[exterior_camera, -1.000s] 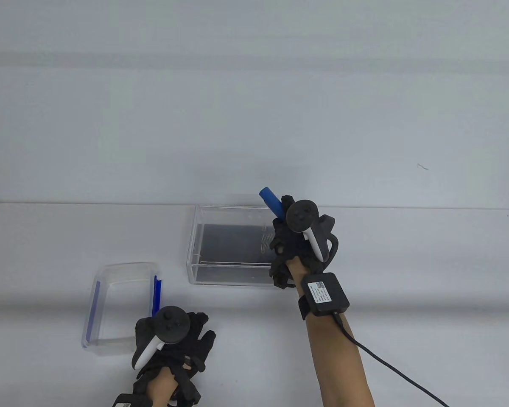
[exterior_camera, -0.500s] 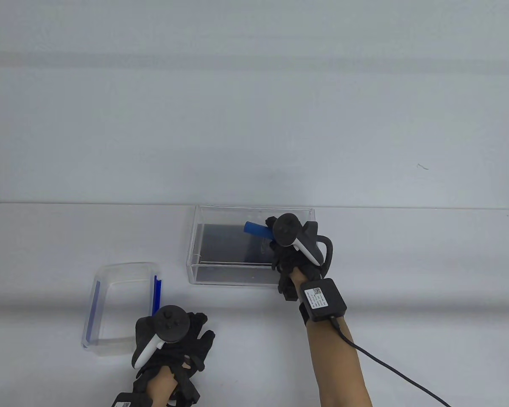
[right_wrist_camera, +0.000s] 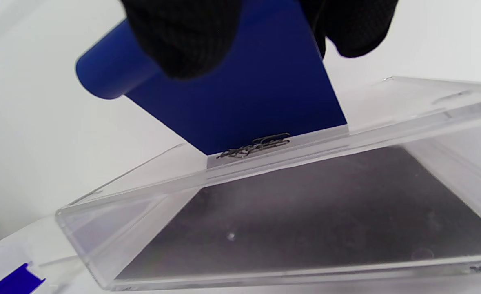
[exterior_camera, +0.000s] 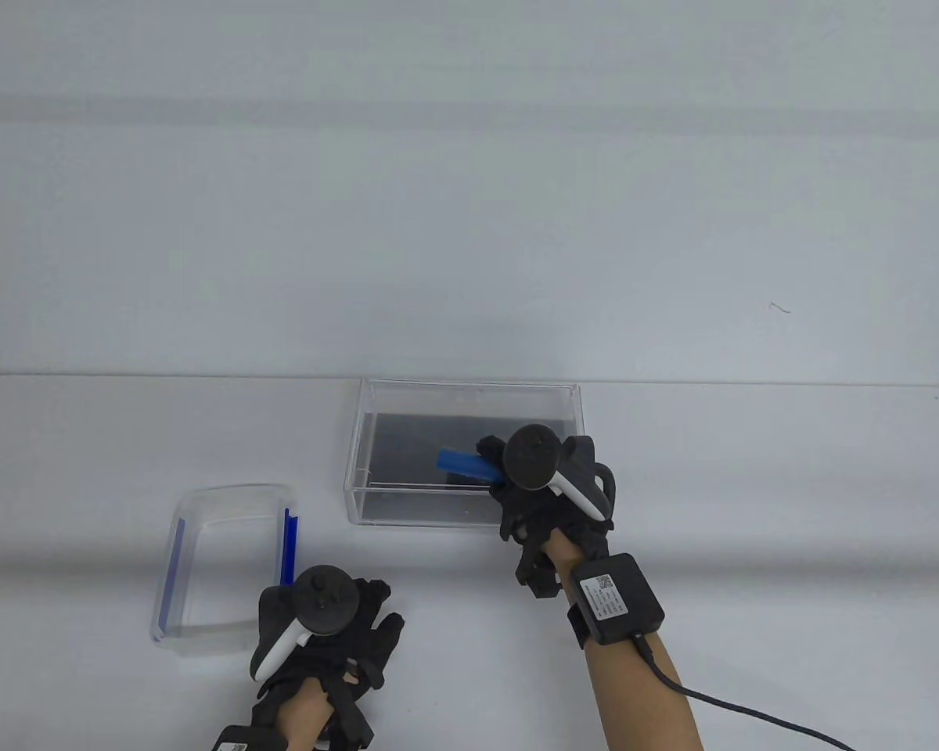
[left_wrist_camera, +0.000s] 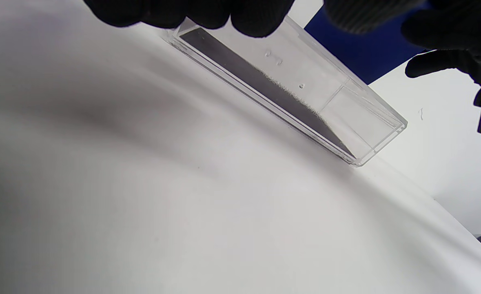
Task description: Scrape paper clips from drawer organizer into plastic box
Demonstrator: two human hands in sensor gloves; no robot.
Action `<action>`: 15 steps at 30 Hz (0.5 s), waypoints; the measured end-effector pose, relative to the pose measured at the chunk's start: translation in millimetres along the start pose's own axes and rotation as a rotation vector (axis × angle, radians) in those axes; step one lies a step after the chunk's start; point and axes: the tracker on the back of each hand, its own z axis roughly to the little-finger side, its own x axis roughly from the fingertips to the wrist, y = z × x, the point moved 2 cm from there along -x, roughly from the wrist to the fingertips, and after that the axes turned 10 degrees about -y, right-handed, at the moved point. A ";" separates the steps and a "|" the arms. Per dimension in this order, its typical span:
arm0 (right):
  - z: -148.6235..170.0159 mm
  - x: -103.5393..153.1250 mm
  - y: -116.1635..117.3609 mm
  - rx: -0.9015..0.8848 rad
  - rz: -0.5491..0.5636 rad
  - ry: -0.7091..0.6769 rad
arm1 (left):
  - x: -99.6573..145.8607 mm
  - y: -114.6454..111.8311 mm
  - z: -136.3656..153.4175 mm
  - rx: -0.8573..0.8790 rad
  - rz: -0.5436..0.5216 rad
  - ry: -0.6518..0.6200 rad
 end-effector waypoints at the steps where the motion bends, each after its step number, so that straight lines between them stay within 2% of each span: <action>1: -0.8 1.1 0.5 0.005 0.002 0.002 | -0.5 -0.2 -0.5 0.000 0.001 -0.002; 3: -2.9 3.4 0.7 0.024 0.012 0.000 | -1.3 -0.2 -1.5 0.002 0.000 -0.007; 8: -5.7 22.5 -9.5 -0.040 0.159 0.014 | -2.7 0.6 -4.8 0.003 -0.007 -0.023; 11: 0.0 44.3 -20.1 -0.079 0.276 0.041 | -3.2 1.0 -7.1 0.002 -0.011 -0.033; 15: 17.9 84.5 -24.9 -0.260 0.390 0.125 | -3.3 1.1 -10.8 -0.015 -0.019 -0.051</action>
